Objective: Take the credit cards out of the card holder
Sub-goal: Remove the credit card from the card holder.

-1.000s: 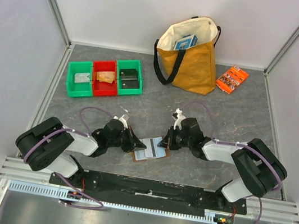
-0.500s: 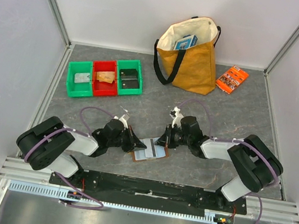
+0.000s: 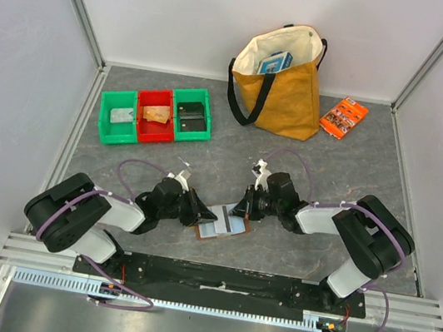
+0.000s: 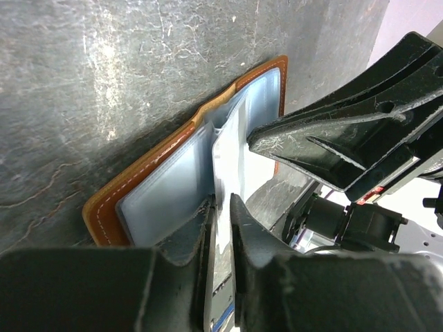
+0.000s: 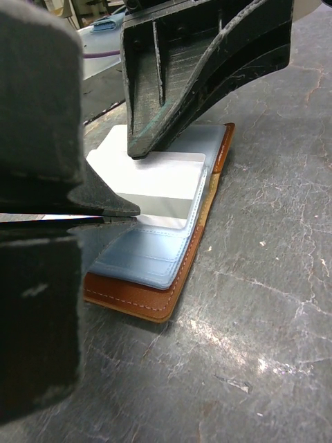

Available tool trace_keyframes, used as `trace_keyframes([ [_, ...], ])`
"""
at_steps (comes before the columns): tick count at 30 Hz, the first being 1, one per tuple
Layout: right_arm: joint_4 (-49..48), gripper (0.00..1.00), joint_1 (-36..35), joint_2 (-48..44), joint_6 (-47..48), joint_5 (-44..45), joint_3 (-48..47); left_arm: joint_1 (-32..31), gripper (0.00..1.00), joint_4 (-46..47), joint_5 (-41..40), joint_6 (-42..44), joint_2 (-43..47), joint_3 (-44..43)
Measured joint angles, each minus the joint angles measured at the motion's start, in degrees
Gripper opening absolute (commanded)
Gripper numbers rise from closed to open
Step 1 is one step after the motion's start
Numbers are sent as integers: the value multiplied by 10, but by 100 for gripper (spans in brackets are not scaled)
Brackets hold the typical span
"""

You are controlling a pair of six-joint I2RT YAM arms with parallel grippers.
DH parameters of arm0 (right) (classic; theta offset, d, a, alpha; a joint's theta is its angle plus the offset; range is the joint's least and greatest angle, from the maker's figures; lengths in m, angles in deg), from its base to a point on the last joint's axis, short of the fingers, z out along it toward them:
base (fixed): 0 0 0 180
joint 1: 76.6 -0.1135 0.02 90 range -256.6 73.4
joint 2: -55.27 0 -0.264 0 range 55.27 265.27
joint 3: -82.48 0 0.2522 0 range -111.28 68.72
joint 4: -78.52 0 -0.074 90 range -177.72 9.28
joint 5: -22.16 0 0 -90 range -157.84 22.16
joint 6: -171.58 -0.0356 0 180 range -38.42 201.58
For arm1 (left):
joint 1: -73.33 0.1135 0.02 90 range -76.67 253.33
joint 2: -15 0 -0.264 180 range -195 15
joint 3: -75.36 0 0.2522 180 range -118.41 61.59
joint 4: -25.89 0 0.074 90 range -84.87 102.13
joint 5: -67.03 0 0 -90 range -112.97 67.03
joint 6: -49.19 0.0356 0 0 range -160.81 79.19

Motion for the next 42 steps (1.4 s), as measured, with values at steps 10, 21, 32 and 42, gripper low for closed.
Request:
trace_keyframes([
  [10, 0, 0, 0, 1, 0, 0, 0, 0, 10, 56, 1, -16, -4, 28],
  [21, 0, 0, 3, 1, 0, 0, 0, 2, 2, 73, 1, -19, -2, 40],
  [32, 0, 0, 8, 2, 0, -5, 0, 6, 6, 45, -2, -19, 35, 50],
  [42, 0, 0, 9, 4, 0, -8, 0, 8, 35, 54, 6, -19, 16, 45],
])
